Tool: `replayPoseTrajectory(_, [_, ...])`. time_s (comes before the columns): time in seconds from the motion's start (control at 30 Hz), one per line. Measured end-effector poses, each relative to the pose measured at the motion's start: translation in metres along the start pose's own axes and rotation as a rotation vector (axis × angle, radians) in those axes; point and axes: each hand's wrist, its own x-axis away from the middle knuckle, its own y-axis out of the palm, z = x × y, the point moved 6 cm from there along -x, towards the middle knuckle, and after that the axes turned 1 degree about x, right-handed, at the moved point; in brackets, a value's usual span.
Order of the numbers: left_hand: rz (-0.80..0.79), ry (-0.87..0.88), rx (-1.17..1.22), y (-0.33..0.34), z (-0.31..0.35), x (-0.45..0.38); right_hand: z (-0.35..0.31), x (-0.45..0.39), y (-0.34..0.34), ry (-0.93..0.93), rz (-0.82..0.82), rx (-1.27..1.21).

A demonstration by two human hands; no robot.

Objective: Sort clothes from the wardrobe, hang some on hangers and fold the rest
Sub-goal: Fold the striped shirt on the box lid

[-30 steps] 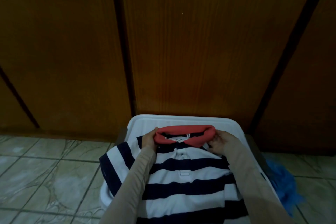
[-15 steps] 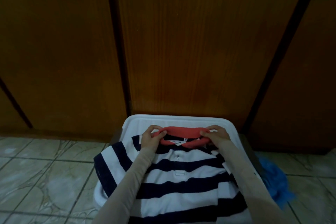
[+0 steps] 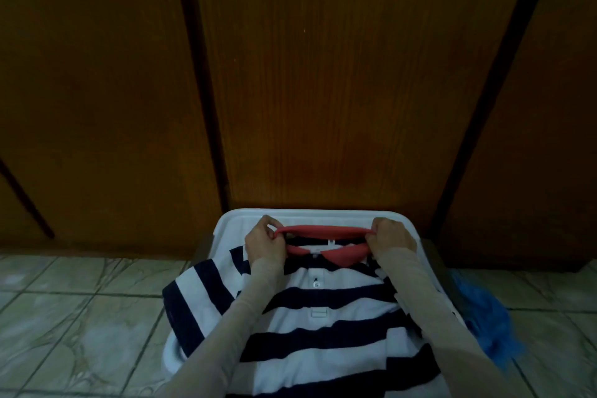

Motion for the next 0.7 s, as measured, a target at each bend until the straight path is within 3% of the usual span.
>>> replayPoseTrajectory(0.13, [0.004, -0.213, 0.250, 0.003, 0.007, -0.007, 0.002, -0.008, -0.004, 0.177, -0.072, -0.428])
replayPoseTrajectory(0.2, [-0.050, -0.328, 0.502, 0.011, 0.005, -0.008, 0.001, -0.009, -0.002, 0.270, -0.149, -0.767])
replayPoseTrajectory(0.27, [-0.107, -0.318, 0.599, 0.016, 0.003, -0.005, 0.000, -0.010, 0.004, 0.287, -0.220, -0.903])
replayPoseTrajectory(0.37, [-0.160, -0.072, 0.379, 0.016, -0.002, 0.013, 0.001, -0.005, 0.012, 0.169, -0.142, -0.757])
replayPoseTrajectory(0.5, [-0.348, 0.310, 0.009, 0.031, -0.009, 0.033, -0.010, 0.017, 0.027, -0.161, 0.026, -0.507])
replayPoseTrajectory(0.63, [-0.512, 0.436, -0.612, 0.048, -0.026, 0.040, -0.022, 0.026, 0.062, -0.327, -0.189, 0.027])
replayPoseTrajectory(0.7, [-0.549, 0.434, -0.774, 0.051, -0.029, 0.042, -0.023, 0.024, 0.068, -0.326, -0.227, 0.160])
